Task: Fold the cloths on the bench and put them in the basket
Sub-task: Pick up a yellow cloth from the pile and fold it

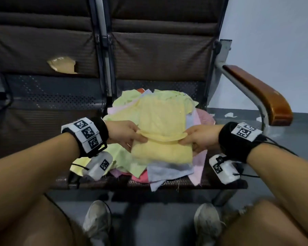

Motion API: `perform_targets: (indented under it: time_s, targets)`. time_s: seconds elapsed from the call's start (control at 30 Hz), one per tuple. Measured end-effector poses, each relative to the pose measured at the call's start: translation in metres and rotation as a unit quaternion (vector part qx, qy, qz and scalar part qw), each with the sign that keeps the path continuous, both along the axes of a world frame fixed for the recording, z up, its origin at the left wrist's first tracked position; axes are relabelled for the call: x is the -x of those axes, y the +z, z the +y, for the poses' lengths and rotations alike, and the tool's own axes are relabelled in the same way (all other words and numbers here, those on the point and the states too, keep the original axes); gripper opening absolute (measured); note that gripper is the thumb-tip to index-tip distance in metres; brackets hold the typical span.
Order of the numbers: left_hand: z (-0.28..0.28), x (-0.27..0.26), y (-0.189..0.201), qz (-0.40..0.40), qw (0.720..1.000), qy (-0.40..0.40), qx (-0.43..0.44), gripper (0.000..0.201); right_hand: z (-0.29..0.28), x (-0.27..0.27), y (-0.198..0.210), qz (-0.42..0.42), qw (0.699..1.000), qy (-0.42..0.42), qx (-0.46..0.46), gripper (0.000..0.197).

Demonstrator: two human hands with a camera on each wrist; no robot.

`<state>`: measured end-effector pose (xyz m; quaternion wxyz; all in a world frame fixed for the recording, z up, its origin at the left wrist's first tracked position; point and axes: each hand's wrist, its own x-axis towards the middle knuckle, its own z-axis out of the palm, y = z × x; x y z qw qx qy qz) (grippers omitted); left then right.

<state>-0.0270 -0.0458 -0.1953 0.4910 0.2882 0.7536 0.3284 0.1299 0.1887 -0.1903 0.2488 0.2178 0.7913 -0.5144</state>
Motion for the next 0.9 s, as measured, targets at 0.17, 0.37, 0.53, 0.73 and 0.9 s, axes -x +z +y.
perform_targets:
  time_s: [0.17, 0.37, 0.53, 0.73, 0.9]
  targets:
    - [0.011, 0.009, -0.008, -0.004, 1.0, 0.024, 0.02, 0.022, 0.007, 0.011, -0.011, -0.025, 0.999, -0.031, 0.011, 0.029]
    - [0.051, 0.041, -0.015, 0.083, 0.975, 0.189, -0.076, 0.007, 0.034, 0.051, -0.017, 0.112, 0.98, -0.16, -0.032, 0.009]
    - [0.076, 0.061, -0.039, 0.132, 0.929, 0.307, -0.156, 0.018, 0.039, 0.076, -0.039, 0.237, 0.926, -0.245, -0.161, 0.022]
    - [0.068, 0.05, -0.052, 0.254, 0.882, 0.363, -0.162, 0.029, 0.03, 0.076, -0.042, 0.273, 0.903, -0.25, -0.219, 0.039]
    - [0.039, 0.027, -0.051, 0.3, 0.924, 0.125, -0.201, 0.018, 0.024, 0.046, -0.039, 0.35, 0.864, -0.08, -0.353, 0.018]
